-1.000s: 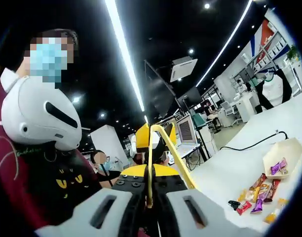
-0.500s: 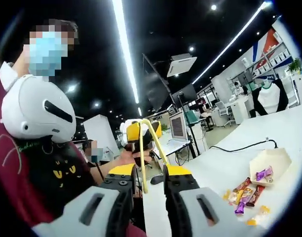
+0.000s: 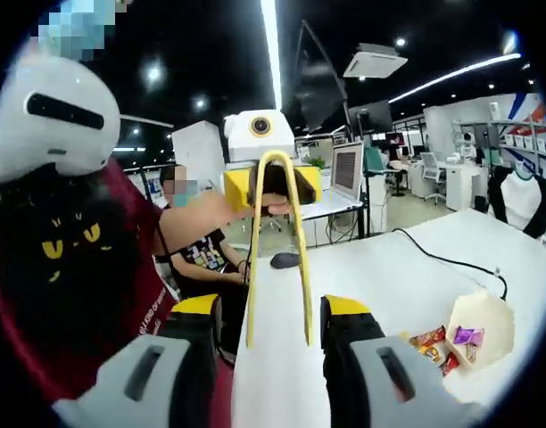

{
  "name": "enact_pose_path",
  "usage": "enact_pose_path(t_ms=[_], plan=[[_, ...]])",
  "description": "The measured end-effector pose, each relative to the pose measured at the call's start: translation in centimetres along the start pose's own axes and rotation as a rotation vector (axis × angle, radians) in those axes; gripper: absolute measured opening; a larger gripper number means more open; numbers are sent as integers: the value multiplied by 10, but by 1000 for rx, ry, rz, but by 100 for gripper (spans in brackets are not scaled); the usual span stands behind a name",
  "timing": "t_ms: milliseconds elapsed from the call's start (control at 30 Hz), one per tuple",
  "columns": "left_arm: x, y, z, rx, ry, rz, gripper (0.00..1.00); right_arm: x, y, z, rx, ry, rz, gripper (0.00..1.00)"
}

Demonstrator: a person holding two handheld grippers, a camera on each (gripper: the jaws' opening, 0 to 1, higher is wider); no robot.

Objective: Place the target food into the container with the food tongs after gripping and lifting it, then release it inside without dropping or visibly crushing the food.

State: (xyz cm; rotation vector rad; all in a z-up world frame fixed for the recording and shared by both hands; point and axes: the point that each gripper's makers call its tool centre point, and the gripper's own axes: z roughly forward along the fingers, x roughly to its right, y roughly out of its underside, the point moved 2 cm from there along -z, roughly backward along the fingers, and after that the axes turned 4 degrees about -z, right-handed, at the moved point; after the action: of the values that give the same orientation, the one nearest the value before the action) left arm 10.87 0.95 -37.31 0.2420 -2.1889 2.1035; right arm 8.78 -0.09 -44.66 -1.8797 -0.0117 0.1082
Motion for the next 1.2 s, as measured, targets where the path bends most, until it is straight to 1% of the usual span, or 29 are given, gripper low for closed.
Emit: enact_pose_path(t_ms=[33,100,133,167,200,267,333,367,467,533,633,667,700,733,767,800,833,867,900,933,967,1000,1033,1067,1100,1133,1167,1200], plan=[[2,2,2,-21,11,11,20,0,9,6,-54,-3,-26,43],[6,5,6,-50,31,15,20,-1,15,12,-80,-7,-60,42],[6,5,6,-54,35,17,20,-1,15,13,-81,-9,-59,39],[9,7,9,-73,49,20,20,-1,17,15,-88,-15,-54,35],[10,7,10,-79,50,22,20,0,18,16,-88,-19,-49,32],[9,8,10,-87,51,27,21,2,18,17,-68,-42,12,32],[9,9,9,-95,52,24,21,3,18,16,-66,-40,19,32],[9,10,9,-98,53,23,21,2,16,15,-44,-46,17,31],[11,10,7,-99,53,22,20,1,13,15,-31,-46,28,30],[11,10,6,-100,46,17,20,0,13,15,-26,-46,48,27],[9,12,5,-110,33,16,20,1,16,17,-28,-28,40,22],[5,14,4,-121,9,41,20,4,17,19,-29,1,23,21],[2,16,4,-129,-9,50,21,6,18,19,-31,18,17,20],[-2,18,4,-140,-30,59,22,10,23,20,-46,47,63,20],[-13,20,2,-155,-104,112,24,15,28,21,-43,92,95,19],[-18,18,1,-157,-133,150,25,19,31,20,-35,114,114,19],[-21,15,1,-146,-164,162,26,28,36,18,-9,174,101,19],[-24,7,-2,-104,-188,149,28,31,39,16,1,207,110,19],[-26,1,-4,-68,-199,115,31,35,41,14,25,244,126,19],[-27,-2,-6,-54,-208,103,35,42,40,10,77,313,121,19],[-37,-12,-15,1,-278,76,39,47,41,5,100,366,122,19],[-43,-16,-22,15,-319,84,42,52,43,1,114,410,123,20],[-47,-16,-30,20,-360,97,44,62,45,-9,153,508,126,21],[-50,-15,-36,16,-386,99,43,71,48,-18,183,584,129,21],[-52,-10,-42,1,-417,94,42,80,52,-27,206,659,139,21],[-52,-5,-45,-10,-425,91,42,93,54,-42,261,772,162,21],[-53,1,-48,-16,-439,83,42,99,57,-51,291,825,174,22],[-53,5,-50,-15,-449,69,42,104,59,-60,335,867,205,22]])
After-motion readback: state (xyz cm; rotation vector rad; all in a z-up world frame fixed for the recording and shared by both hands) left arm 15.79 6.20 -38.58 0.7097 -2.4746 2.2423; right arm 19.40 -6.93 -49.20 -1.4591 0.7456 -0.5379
